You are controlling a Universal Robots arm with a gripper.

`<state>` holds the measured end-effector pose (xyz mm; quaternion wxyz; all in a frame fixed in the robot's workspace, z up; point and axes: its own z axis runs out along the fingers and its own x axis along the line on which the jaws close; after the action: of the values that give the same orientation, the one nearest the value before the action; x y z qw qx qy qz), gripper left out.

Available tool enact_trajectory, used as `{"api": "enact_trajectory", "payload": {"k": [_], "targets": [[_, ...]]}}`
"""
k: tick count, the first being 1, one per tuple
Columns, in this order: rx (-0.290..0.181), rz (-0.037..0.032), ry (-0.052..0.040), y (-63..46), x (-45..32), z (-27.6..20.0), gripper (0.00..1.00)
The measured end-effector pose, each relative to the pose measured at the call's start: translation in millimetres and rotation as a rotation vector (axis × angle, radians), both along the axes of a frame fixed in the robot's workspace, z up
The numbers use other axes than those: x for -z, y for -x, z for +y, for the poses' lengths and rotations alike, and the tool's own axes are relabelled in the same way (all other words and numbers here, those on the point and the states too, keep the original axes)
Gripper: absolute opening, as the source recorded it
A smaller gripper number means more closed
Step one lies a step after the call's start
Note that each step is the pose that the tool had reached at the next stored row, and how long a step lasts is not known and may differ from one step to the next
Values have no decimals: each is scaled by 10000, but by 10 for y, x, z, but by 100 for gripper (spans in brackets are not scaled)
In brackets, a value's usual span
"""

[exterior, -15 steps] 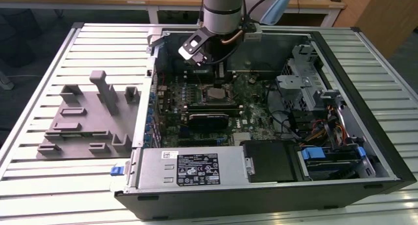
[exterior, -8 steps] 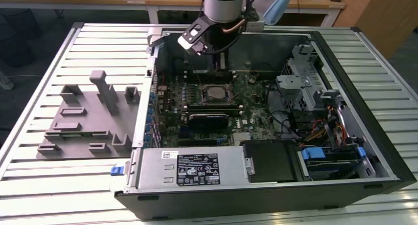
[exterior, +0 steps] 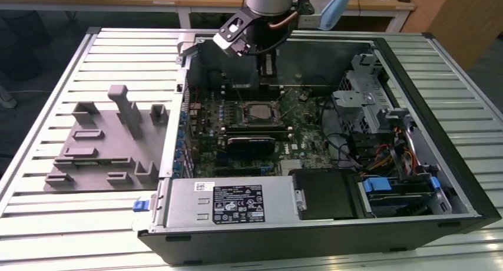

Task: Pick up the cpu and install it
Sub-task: 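Place the cpu into insertion slot, then close the cpu cover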

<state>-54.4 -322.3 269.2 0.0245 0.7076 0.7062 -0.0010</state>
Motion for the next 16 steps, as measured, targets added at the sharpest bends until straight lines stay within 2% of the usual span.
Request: {"api": "enact_trajectory", "payload": {"k": [16], "targets": [[-1,1,2,-13,-15,0,11]]}}
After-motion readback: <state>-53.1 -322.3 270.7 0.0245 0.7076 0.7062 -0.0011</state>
